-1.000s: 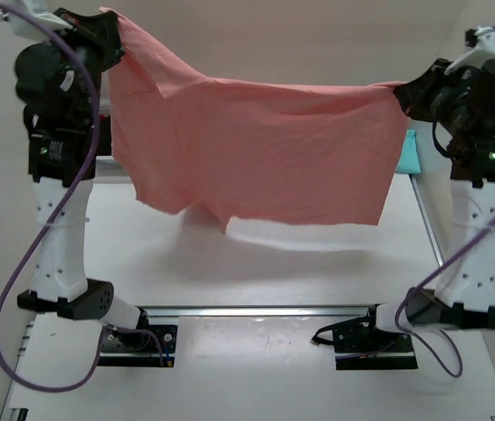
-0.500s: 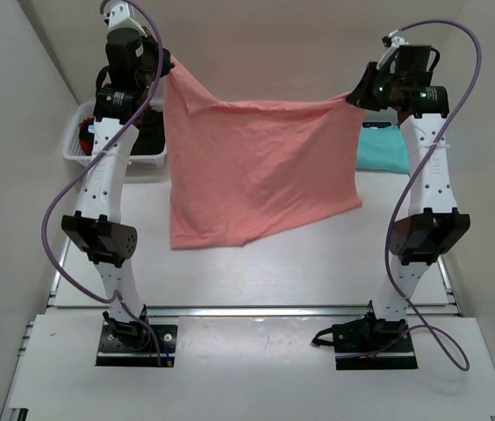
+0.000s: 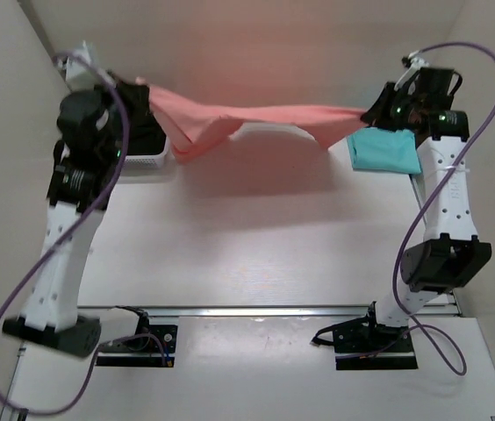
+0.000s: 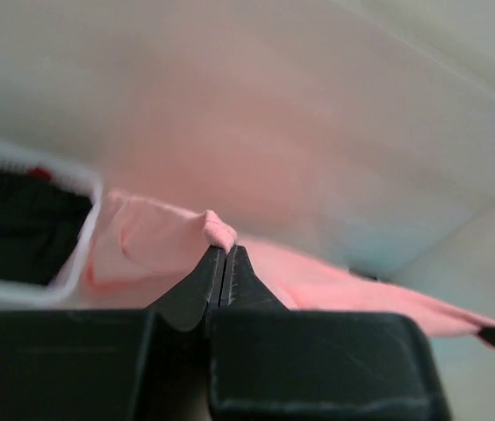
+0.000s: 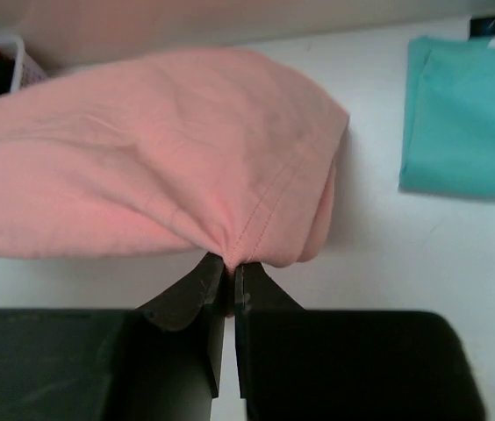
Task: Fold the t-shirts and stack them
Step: Flatten out the tshirt, then fold the flattened tshirt in 1/3 of the way
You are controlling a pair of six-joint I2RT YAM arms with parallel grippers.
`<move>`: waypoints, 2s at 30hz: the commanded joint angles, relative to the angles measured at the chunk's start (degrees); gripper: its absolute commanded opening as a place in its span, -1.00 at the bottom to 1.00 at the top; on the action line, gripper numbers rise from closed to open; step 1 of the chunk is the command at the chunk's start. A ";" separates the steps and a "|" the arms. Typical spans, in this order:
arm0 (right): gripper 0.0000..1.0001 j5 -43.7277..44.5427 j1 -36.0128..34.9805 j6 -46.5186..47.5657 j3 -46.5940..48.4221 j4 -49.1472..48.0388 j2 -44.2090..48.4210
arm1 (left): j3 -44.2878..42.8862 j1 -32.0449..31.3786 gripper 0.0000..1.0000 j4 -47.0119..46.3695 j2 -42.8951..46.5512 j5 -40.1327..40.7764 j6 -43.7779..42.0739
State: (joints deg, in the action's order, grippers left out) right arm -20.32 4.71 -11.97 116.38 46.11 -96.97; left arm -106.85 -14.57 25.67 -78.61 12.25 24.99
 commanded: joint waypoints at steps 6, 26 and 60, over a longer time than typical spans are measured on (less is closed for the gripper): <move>-1.00 1.24 -4.36 1.51 -37.84 -3.48 14.52 | 39.39 0.86 -1.00 5.87 24.89 -3.54 8.04; -1.00 10.56 0.30 -3.85 -70.41 10.84 25.34 | 68.79 1.21 -1.00 16.96 44.42 -15.94 15.61; -1.00 8.72 2.58 -2.18 -40.36 9.97 -8.06 | 47.70 6.75 -1.00 -5.28 2.76 -12.34 8.31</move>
State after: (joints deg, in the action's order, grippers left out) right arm -11.31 7.20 -14.79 73.41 55.72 -104.40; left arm -56.64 -8.32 21.93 -75.83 -0.84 33.82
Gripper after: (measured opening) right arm 0.031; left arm 0.025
